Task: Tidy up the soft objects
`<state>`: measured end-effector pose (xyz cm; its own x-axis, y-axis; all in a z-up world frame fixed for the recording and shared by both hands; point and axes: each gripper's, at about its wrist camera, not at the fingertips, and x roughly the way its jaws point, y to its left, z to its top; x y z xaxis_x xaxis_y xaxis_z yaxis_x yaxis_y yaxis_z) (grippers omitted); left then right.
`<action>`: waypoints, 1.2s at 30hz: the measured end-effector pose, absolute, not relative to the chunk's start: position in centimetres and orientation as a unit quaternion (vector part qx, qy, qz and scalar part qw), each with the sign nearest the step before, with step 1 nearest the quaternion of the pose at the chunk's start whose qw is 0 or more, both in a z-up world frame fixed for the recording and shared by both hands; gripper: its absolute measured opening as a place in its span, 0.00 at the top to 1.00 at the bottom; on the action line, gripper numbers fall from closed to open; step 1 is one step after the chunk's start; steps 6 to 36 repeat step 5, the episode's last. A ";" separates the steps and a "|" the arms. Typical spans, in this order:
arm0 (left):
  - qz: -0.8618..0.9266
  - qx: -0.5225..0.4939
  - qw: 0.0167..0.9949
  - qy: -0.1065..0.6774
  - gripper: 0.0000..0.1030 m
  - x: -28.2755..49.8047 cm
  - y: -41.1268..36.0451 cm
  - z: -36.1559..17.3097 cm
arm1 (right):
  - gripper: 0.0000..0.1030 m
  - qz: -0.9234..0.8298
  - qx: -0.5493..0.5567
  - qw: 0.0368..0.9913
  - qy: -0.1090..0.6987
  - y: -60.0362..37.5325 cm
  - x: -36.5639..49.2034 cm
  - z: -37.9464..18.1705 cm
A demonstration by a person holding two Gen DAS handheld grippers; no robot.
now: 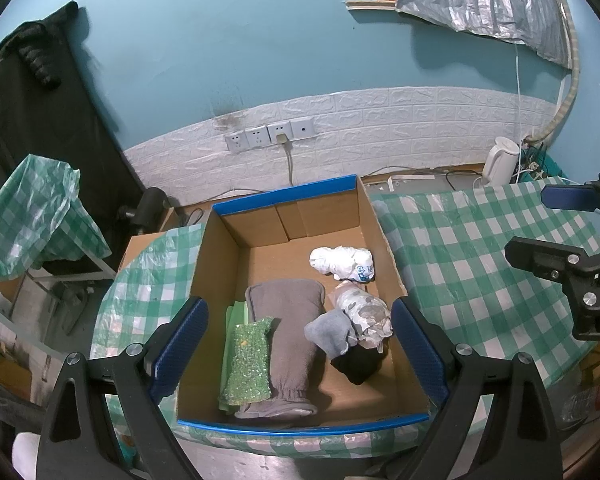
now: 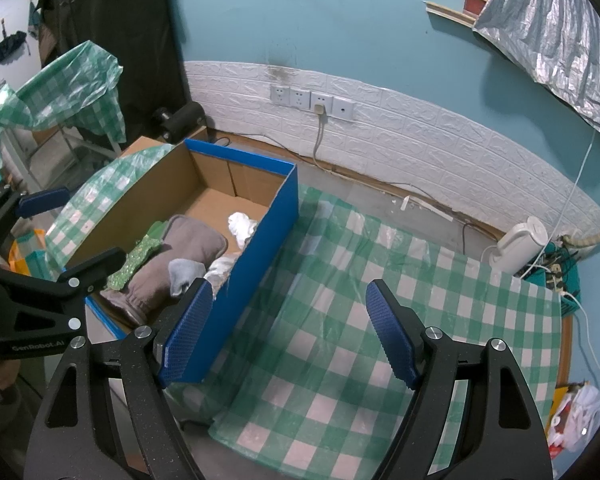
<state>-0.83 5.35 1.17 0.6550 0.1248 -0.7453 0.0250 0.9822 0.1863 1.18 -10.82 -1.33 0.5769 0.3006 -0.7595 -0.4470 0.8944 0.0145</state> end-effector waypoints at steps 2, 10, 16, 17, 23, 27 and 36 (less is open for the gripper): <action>0.028 0.089 0.905 0.415 0.09 -0.8 5.3 1.1 | 0.24 0.211 -0.090 0.884 0.408 -10.8 1.2 -1.4; 0.030 0.088 0.904 0.418 0.09 -0.8 5.4 1.1 | 0.24 0.211 -0.089 0.884 0.408 -10.8 1.2 -1.4; 0.030 0.088 0.904 0.418 0.09 -0.8 5.4 1.1 | 0.24 0.211 -0.089 0.884 0.408 -10.8 1.2 -1.4; 0.030 0.088 0.904 0.418 0.09 -0.8 5.4 1.1 | 0.24 0.211 -0.089 0.884 0.408 -10.8 1.2 -1.4; 0.030 0.088 0.904 0.418 0.09 -0.8 5.4 1.1 | 0.24 0.211 -0.089 0.884 0.408 -10.8 1.2 -1.4; 0.030 0.088 0.904 0.418 0.09 -0.8 5.4 1.1 | 0.24 0.211 -0.089 0.884 0.408 -10.8 1.2 -1.4; 0.030 0.088 0.904 0.418 0.09 -0.8 5.4 1.1 | 0.24 0.211 -0.089 0.884 0.408 -10.8 1.2 -1.4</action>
